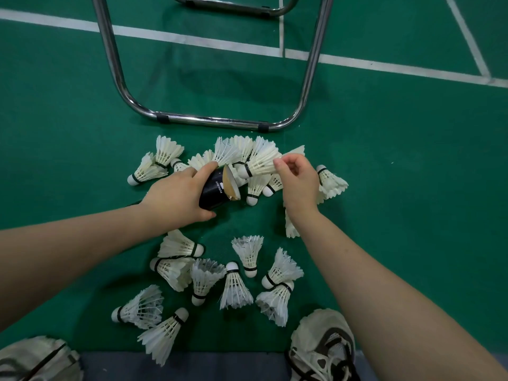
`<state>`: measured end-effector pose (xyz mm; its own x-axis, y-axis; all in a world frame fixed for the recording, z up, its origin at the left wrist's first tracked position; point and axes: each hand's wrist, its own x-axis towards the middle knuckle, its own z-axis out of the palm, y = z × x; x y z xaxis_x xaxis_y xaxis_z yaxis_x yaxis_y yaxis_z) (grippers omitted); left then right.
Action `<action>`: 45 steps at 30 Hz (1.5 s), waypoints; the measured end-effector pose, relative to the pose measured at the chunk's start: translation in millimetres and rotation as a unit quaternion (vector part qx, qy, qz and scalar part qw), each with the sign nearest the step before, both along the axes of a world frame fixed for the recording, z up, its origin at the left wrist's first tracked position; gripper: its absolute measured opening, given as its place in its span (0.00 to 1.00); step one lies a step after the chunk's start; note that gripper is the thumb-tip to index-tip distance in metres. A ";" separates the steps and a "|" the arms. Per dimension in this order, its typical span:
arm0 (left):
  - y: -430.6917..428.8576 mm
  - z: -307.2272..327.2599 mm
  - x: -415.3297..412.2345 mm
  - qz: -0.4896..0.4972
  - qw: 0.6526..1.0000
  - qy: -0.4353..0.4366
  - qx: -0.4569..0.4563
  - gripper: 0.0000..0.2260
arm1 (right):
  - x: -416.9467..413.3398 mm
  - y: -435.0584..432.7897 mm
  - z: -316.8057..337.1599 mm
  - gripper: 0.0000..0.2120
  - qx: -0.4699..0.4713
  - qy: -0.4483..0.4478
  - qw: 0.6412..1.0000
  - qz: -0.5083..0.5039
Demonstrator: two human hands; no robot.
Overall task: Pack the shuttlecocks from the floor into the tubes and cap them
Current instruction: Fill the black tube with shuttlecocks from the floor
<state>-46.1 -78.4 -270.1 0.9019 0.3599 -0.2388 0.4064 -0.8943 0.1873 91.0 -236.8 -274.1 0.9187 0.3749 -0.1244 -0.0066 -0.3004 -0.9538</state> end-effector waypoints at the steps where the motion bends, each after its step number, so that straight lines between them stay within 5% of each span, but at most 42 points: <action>1: 0.4 0.5 -1.3 0.004 1.000 -0.002 -0.003 0.43 | -2.3 4.9 4.4 0.08 0.016 0.006 1.000 0.004; 8: 8.6 6.6 -11.8 0.039 0.998 -0.032 -0.029 0.43 | -24.3 27.9 21.8 0.07 0.066 0.037 0.988 0.132; 14: 15.2 20.8 -12.3 0.040 0.997 -0.064 -0.019 0.43 | -34.7 37.4 26.8 0.03 0.034 0.109 0.939 0.323; 24: 10.5 32.9 -25.2 0.027 0.996 -0.081 -0.021 0.43 | -47.3 43.3 29.7 0.25 -0.038 0.074 0.909 0.409; 30: 7.3 23.5 -42.0 -0.049 0.997 -0.060 0.019 0.44 | -67.6 45.5 20.0 0.23 -0.136 0.095 0.866 0.471; 34: 8.5 21.1 -40.3 -0.036 0.998 -0.040 0.014 0.41 | -75.2 45.4 19.4 0.09 -0.080 0.110 0.899 0.417; 38: 11.7 19.1 -31.1 -0.001 1.000 -0.026 -0.004 0.42 | -66.5 43.5 14.6 0.13 0.007 0.030 0.976 0.215; 45: 29.8 10.9 -38.6 0.028 0.999 -0.026 0.002 0.42 | -9.7 17.0 -3.0 0.10 -0.055 -0.031 0.997 0.052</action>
<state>-84.7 -48.7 -259.2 0.8912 0.4116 -0.1908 0.4464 -0.8708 0.2060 81.3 -219.8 -277.1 0.8828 0.4556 -0.1144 0.0875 -0.3988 -0.9128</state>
